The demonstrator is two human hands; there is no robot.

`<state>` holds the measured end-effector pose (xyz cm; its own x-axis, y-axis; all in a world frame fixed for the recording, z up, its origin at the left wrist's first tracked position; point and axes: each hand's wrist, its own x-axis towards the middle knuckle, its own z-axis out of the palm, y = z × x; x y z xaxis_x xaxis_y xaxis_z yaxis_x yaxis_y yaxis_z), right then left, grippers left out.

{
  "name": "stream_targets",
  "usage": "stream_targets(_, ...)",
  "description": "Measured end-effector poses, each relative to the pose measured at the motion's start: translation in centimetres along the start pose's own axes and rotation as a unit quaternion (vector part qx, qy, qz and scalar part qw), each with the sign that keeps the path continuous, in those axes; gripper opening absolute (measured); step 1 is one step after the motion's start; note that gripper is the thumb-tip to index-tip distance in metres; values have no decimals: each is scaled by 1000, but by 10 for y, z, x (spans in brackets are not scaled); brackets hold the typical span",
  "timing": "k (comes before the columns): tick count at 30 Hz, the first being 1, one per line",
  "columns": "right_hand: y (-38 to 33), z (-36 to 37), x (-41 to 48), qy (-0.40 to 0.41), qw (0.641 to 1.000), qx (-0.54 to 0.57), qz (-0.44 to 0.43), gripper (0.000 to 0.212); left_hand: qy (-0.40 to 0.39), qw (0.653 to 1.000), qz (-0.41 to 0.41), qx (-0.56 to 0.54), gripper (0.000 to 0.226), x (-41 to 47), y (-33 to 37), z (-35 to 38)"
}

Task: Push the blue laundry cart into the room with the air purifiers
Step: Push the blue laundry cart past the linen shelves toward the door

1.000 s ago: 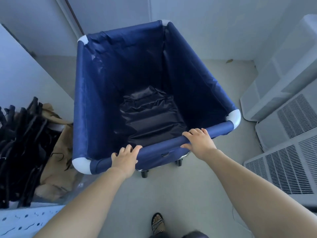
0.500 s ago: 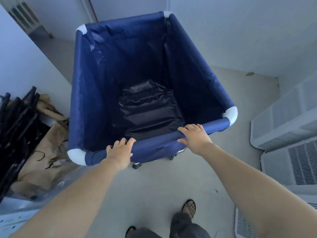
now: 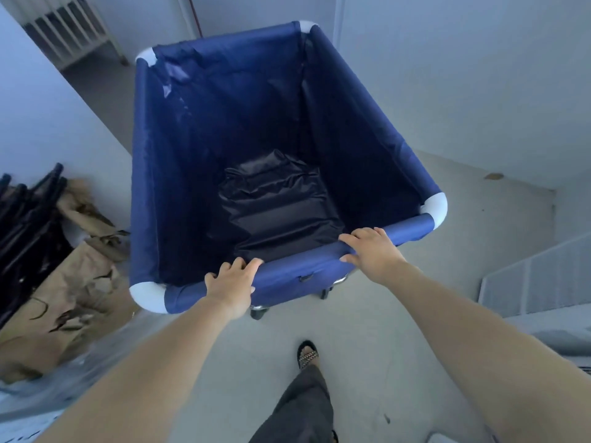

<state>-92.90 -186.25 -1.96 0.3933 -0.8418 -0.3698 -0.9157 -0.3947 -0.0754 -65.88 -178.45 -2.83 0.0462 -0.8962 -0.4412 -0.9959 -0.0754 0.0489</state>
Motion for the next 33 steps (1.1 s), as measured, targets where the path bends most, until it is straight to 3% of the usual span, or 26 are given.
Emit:
stream_targets(16,113,-75,138,-24,996,55,-61,45,-35,997,-68,-1,47,131,78,-77)
stream_targets(24,192,-104,183,-39,985,105,-134,46,0,994,-106,-26,49,175,157,-101)
stream_targets(30,246,-120,215,-40,978,93,-184,46,-7,988,-149,-44,50,206,203,-110)
stream_targets(33,272,-131,234,-47,978,74,-190,45,-47,985,-156,-53,50,228,221,-116)
